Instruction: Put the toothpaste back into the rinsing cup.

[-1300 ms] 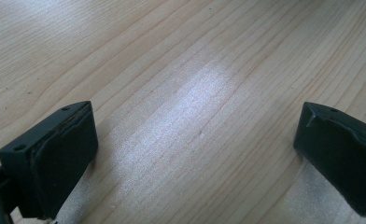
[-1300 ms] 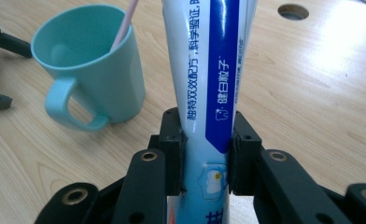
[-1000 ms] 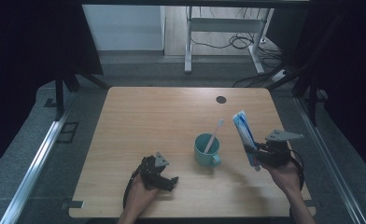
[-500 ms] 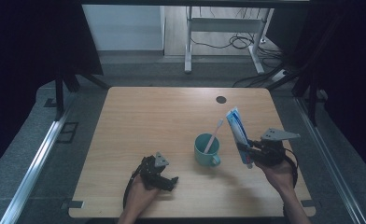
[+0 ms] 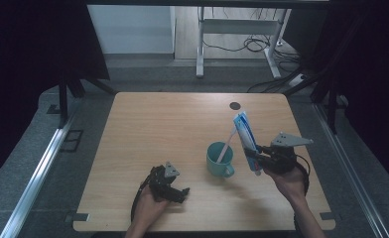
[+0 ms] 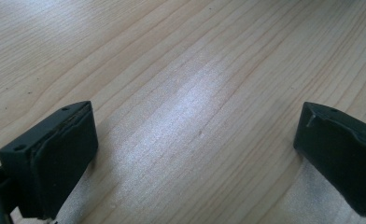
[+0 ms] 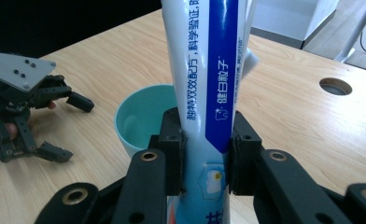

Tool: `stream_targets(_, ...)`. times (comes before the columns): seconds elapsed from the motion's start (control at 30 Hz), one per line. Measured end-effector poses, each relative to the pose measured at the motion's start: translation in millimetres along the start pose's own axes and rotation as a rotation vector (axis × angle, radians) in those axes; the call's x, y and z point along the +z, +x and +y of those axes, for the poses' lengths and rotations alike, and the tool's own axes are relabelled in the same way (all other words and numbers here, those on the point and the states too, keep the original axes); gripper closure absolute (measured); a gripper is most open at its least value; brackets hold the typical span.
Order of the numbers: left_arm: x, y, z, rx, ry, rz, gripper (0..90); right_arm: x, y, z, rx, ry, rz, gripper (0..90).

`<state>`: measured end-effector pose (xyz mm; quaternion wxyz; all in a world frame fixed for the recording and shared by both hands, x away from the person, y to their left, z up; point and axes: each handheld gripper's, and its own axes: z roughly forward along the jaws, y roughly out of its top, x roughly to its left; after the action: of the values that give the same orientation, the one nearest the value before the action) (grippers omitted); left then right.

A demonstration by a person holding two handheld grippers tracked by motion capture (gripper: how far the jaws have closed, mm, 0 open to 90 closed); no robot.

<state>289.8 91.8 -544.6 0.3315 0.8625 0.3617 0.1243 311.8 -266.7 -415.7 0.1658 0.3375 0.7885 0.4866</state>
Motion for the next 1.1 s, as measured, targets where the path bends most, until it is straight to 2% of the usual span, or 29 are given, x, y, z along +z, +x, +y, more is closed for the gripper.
stream_targets(1.1, -0.1, 0.1, 0.1, 0.001, 0.001, 0.001, 0.0, 19.3, 9.4, 26.8, 0.0, -0.049, 0.035, 71.4)
